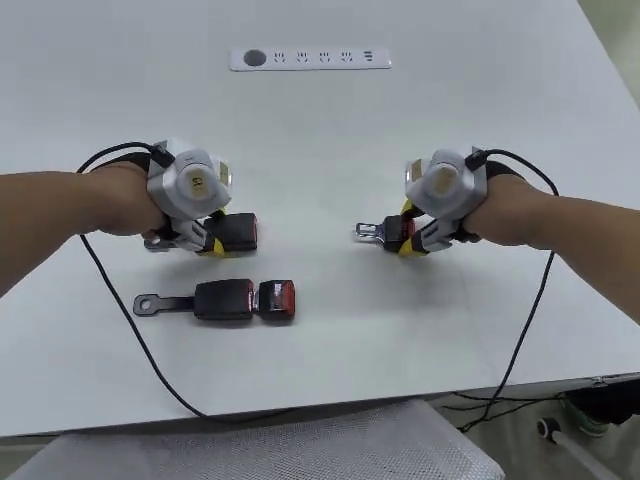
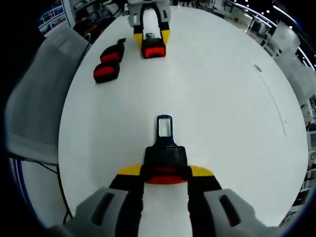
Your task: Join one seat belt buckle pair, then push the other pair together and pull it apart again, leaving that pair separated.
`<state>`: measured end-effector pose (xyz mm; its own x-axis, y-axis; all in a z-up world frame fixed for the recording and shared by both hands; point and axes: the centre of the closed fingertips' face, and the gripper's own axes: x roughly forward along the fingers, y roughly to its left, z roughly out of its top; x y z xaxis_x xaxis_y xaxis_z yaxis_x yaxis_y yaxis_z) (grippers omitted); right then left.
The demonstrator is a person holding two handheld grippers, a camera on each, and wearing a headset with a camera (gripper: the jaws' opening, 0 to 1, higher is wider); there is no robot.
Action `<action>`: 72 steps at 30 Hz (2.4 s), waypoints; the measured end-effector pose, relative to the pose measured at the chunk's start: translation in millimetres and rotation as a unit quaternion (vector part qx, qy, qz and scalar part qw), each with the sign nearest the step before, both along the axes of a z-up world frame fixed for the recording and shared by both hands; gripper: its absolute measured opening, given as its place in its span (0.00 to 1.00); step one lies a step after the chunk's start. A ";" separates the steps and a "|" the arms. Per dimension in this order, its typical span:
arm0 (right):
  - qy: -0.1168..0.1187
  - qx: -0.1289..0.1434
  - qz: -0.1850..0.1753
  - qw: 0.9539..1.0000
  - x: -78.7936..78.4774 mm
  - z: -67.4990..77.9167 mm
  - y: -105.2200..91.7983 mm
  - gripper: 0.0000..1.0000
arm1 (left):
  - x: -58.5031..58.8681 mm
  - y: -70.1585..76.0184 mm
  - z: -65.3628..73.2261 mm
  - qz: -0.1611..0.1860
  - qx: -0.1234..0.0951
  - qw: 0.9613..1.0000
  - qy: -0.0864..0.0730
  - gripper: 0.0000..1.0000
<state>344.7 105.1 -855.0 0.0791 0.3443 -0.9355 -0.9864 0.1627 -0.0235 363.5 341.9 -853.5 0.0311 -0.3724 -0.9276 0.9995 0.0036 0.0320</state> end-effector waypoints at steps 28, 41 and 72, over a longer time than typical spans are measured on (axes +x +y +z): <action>-0.003 -0.019 -0.002 1.000 6.1 -1.0 11.5 0.35 | 0.7 -0.3 -2.1 -0.002 0.001 1.000 0.005 0.33; -0.007 0.016 0.007 1.000 9.0 0.1 57.3 0.35 | 0.3 -0.8 -2.8 -0.004 0.015 1.000 0.005 0.33; -0.041 0.062 0.060 0.995 14.6 4.8 155.7 0.35 | -0.8 -1.2 -2.8 0.004 0.020 1.000 0.003 0.33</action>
